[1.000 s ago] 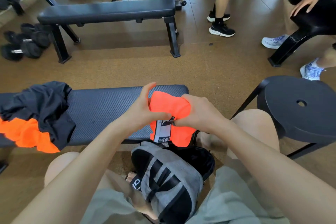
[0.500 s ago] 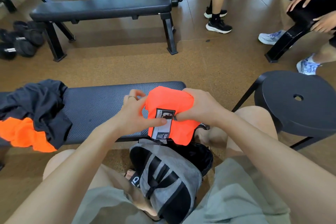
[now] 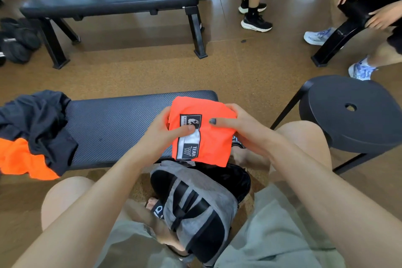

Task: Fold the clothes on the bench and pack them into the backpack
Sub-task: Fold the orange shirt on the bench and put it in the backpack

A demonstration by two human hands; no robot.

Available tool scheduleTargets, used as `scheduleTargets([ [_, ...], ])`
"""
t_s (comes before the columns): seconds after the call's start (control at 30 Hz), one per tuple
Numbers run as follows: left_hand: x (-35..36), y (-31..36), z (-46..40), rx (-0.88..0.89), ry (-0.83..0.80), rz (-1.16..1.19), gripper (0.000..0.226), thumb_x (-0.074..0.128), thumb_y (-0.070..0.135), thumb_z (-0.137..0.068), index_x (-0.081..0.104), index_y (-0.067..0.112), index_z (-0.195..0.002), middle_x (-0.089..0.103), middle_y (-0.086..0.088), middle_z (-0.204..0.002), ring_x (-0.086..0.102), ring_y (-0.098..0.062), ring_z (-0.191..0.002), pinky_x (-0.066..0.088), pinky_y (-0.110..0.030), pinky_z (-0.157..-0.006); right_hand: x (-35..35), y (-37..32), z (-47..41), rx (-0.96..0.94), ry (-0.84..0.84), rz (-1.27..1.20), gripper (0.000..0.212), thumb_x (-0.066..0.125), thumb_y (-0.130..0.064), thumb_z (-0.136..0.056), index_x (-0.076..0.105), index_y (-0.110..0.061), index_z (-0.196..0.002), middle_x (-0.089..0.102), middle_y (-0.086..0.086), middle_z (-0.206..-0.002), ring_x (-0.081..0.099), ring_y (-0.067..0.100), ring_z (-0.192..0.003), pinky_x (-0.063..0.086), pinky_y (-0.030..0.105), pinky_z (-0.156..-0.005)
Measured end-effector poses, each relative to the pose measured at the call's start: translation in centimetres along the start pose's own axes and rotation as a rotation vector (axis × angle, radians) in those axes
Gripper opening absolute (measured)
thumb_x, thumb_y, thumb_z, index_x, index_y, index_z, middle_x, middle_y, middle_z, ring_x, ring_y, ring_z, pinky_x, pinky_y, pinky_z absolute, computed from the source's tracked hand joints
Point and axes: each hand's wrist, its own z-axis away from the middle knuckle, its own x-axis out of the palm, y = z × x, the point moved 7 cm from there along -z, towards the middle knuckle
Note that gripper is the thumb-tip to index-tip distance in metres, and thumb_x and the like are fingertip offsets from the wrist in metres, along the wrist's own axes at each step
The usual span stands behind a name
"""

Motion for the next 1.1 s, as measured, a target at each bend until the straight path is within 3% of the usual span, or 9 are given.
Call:
scheduleTargets([
  [0.1,0.8,-0.8,-0.1,-0.046,0.01,0.092,0.05,0.079,0.012,-0.085,0.056,0.013,-0.129,0.071,-0.011,-0.12,0.07,-0.032,-0.11,0.054,-0.055,-0.096,0.6,2.9,0.3,0.028,-0.032,-0.145,0.101,0.097,-0.041,-0.055,0.047,-0.024,-0.141,0.066,0.004,-0.132,0.065,0.023,-0.12,0.049,0.049,-0.106],
  [0.23,2.5,-2.4,0.1,-0.122,0.087,0.195,0.046,0.077,0.014,-0.087,0.057,0.011,-0.129,0.07,-0.015,-0.121,0.071,-0.033,-0.107,0.057,-0.053,-0.093,2.8,5.2,1.4,0.044,-0.046,-0.397,0.071,0.084,-0.013,-0.071,0.056,-0.014,-0.136,0.071,0.013,-0.124,0.068,0.032,-0.114,0.053,0.049,-0.1],
  [0.33,3.4,-3.8,0.3,-0.122,0.071,0.121,0.046,0.078,0.026,-0.086,0.059,0.017,-0.127,0.073,-0.007,-0.118,0.071,-0.027,-0.106,0.058,-0.045,-0.09,2.9,7.2,1.4,0.07,0.055,-0.502,0.07,0.084,-0.006,-0.071,0.057,-0.01,-0.136,0.071,0.019,-0.12,0.069,0.039,-0.109,0.055,0.056,-0.095],
  [0.43,3.3,-4.1,1.0,-0.064,-0.027,-0.159,0.034,0.062,0.043,-0.098,0.059,0.028,-0.128,0.072,0.008,-0.116,0.07,-0.011,-0.107,0.054,-0.035,-0.091,2.1,9.1,1.5,0.108,0.118,-0.518,0.078,0.088,-0.01,-0.065,0.057,-0.01,-0.136,0.069,0.021,-0.123,0.068,0.041,-0.112,0.052,0.061,-0.098],
  [0.57,2.5,-6.6,2.6,-0.131,-0.252,-0.65,0.055,0.032,0.073,-0.095,0.062,0.032,-0.116,0.069,0.015,-0.116,0.062,-0.008,-0.112,0.043,-0.036,-0.106,-1.3,10.3,2.1,0.085,0.232,-0.533,0.075,0.085,-0.006,-0.065,0.057,-0.004,-0.135,0.068,0.024,-0.123,0.066,0.044,-0.113,0.053,0.062,-0.095],
  [0.67,2.4,-8.6,3.7,-0.151,-0.401,-1.117,0.056,0.029,0.071,-0.098,0.064,0.027,-0.102,0.071,0.006,-0.102,0.063,-0.014,-0.098,0.047,-0.036,-0.093,-3.7,10.6,3.2,0.045,0.294,-0.51,0.057,0.079,-0.003,-0.07,0.065,-0.001,-0.126,0.069,0.028,-0.118,0.066,0.045,-0.105,0.053,0.066,-0.09],
  [0.77,2.7,-9.6,4.2,-0.202,-0.441,-1.167,0.053,0.033,0.054,-0.104,0.056,0.015,-0.076,0.062,0.001,-0.073,0.056,-0.015,-0.07,0.044,-0.035,-0.071,-3.4,11.5,4.0,0.082,0.306,-0.504,0.065,0.088,-0.011,-0.06,0.067,0.002,-0.12,0.068,0.029,-0.114,0.062,0.048,-0.094,0.056,0.063,-0.082],
  [0.93,2.1,-11.1,6.2,-0.232,-0.59,-1.304,0.026,0.048,0.045,-0.089,0.065,0.025,-0.086,0.069,0.004,-0.088,0.06,-0.017,-0.084,0.049,-0.034,-0.073,0.6,13.2,5.5,0.125,0.278,-0.353,0.067,0.081,0.005,-0.059,0.063,-0.011,-0.121,0.075,0.013,-0.107,0.071,0.034,-0.097,0.057,0.056,-0.089],
  [1.1,2.8,-11.2,8.8,-0.21,-0.661,-1.3,0.04,0.046,0.044,-0.091,0.046,0.014,-0.064,0.051,0.001,-0.062,0.049,-0.017,-0.069,0.048,-0.037,-0.085,3.8,12.4,5.0,-0.044,0.202,0.377,0.07,0.086,-0.018,-0.055,0.05,-0.032,-0.113,0.066,-0.01,-0.097,0.063,0.007,-0.09,0.048,0.02,-0.075],
])
